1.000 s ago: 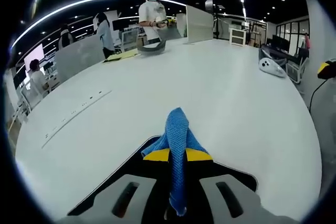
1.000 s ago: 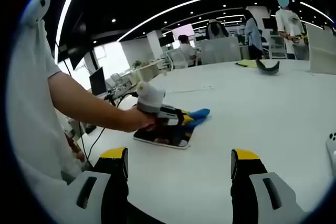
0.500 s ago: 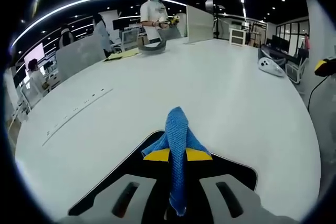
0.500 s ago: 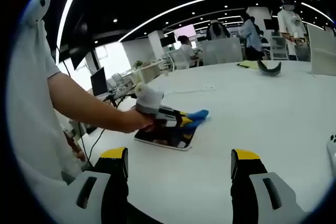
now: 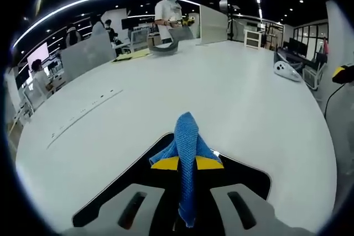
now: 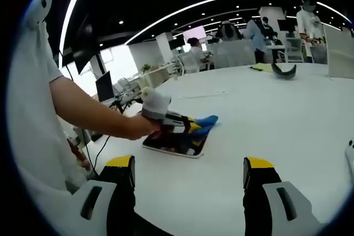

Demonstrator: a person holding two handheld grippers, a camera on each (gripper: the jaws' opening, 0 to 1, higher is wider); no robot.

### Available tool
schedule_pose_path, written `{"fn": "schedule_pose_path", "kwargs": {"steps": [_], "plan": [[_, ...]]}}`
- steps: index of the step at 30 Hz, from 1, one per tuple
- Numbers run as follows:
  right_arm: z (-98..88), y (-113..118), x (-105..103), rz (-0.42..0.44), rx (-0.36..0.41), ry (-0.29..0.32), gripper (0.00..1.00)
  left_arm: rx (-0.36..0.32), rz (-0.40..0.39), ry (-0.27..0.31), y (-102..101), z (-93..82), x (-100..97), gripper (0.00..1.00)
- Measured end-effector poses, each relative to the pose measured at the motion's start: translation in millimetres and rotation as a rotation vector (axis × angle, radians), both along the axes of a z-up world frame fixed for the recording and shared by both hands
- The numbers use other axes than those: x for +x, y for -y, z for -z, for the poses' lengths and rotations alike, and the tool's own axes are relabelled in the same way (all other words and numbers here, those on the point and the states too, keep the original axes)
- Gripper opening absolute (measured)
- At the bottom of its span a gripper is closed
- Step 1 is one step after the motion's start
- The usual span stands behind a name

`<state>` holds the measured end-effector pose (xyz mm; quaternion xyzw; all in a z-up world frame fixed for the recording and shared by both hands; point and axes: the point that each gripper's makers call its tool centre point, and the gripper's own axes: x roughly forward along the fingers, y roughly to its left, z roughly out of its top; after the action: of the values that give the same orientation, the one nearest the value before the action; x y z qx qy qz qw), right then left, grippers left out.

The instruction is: Wipe the mirror surface with the cleaning cloth until all visible marks leave the cleaned area.

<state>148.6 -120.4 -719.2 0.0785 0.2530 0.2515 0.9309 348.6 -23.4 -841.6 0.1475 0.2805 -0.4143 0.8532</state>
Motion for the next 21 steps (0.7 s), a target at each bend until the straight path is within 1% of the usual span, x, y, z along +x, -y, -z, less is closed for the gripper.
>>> {"fn": "schedule_pose_path", "kwargs": {"steps": [10, 21], "plan": [[-2.4, -0.6, 1.8, -0.001, -0.002, 0.010, 0.79, -0.001, -0.023, -0.006, -9.5, -0.1, -3.0, 0.06], [-5.5, -1.6, -1.0, 0.001, -0.001, 0.018, 0.79, 0.009, -0.035, -0.003, -22.1, -0.1, -5.8, 0.06]]}}
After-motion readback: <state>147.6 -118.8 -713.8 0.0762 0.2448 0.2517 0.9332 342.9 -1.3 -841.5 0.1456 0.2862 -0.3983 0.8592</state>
